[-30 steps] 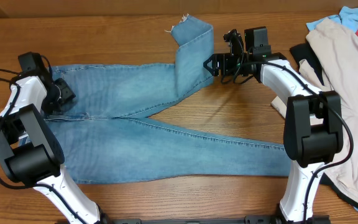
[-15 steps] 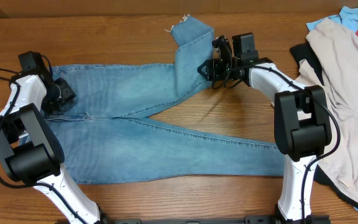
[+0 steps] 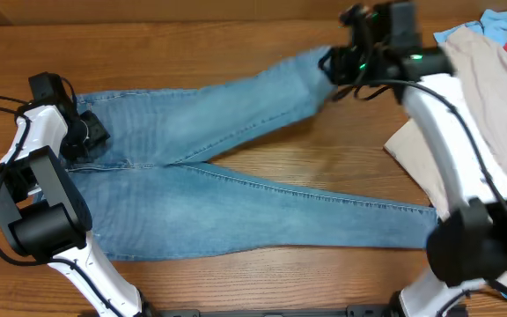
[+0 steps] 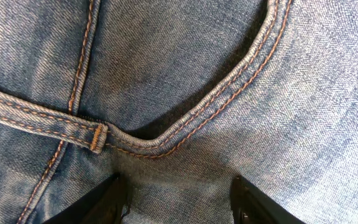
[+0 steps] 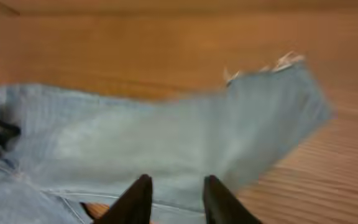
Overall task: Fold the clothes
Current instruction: 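Grasp the upper leg hem with the right gripper and pull it rightward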
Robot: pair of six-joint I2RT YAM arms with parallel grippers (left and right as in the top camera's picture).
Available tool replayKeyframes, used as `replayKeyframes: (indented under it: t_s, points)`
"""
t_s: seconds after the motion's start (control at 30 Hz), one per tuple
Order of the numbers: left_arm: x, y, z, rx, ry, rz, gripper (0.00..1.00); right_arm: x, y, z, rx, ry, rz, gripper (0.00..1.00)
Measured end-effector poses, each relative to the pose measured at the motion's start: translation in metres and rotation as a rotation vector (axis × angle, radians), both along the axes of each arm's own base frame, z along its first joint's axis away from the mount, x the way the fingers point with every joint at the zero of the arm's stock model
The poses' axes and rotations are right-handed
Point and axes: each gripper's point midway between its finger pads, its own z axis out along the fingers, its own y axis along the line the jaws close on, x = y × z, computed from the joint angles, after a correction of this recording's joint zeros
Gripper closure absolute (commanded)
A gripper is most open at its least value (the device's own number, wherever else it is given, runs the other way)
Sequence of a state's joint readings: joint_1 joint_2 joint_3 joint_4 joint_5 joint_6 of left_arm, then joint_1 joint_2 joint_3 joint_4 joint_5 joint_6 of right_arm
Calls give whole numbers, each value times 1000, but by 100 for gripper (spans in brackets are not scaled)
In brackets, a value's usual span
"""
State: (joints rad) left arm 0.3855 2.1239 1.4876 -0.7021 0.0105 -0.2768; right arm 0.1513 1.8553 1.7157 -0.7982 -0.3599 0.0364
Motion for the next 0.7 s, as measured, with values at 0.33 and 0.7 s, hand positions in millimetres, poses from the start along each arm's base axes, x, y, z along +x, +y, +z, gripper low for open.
replayKeyframes:
  t_s: [0.33,0.7]
  points:
    - [0,0,0,-1,1,0,43,8,-50,-53,-202,114,-158,52]
    - [0,0,0,-1,1,0,43,44,-87,-157,-167,233,-245,49]
